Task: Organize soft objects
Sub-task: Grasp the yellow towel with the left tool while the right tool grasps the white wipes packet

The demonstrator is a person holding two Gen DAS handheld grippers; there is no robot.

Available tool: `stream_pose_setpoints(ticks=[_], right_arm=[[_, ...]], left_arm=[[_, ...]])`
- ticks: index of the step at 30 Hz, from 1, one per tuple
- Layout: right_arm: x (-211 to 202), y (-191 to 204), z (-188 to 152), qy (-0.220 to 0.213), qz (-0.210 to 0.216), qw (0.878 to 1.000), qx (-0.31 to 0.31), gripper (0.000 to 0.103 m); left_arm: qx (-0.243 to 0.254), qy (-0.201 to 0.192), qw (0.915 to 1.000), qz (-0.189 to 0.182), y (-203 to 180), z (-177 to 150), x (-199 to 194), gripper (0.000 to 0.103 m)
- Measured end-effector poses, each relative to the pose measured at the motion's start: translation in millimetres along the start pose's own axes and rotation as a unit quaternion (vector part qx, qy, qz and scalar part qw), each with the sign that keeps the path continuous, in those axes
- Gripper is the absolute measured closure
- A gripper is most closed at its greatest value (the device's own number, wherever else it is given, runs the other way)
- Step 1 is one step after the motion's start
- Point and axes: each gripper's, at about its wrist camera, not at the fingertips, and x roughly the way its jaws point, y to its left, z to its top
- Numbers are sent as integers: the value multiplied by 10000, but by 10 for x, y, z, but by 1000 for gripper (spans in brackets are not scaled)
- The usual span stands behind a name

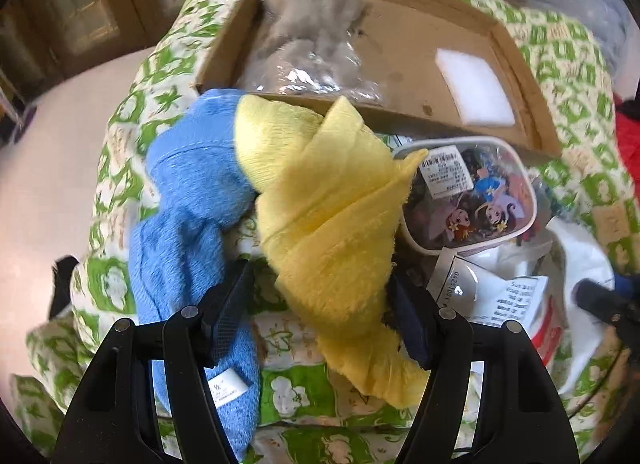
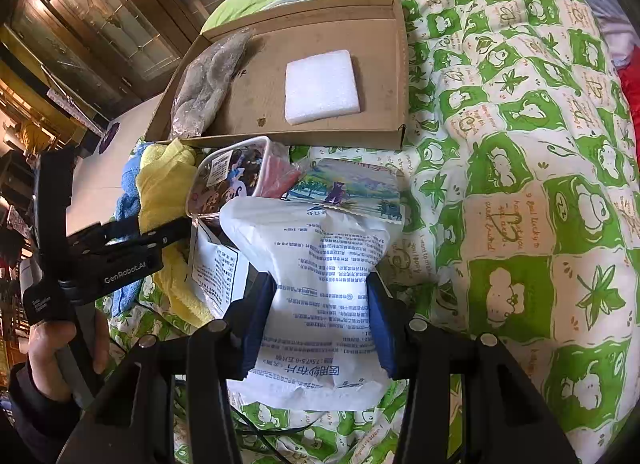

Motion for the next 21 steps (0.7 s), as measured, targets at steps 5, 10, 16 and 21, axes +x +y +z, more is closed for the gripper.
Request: stream_pose_setpoints(ticks=[5, 10, 16, 21], right_arm=[[28, 10, -5, -3, -15, 10000, -18, 56], [33, 18, -4, -11, -35, 10000, -16, 56], [-34, 18, 1, -100, -67, 9999, -22, 56], [-120, -1, -6, -186, -72, 9998, -16, 56]], left_arm=[[143, -282, 9995, 46, -61, 62, -86, 44], [469, -233, 9984, 190, -188, 74, 19, 58], [373, -641, 9971, -187, -149, -3, -268, 63], [411, -901, 9946, -321, -188, -21, -515, 63]])
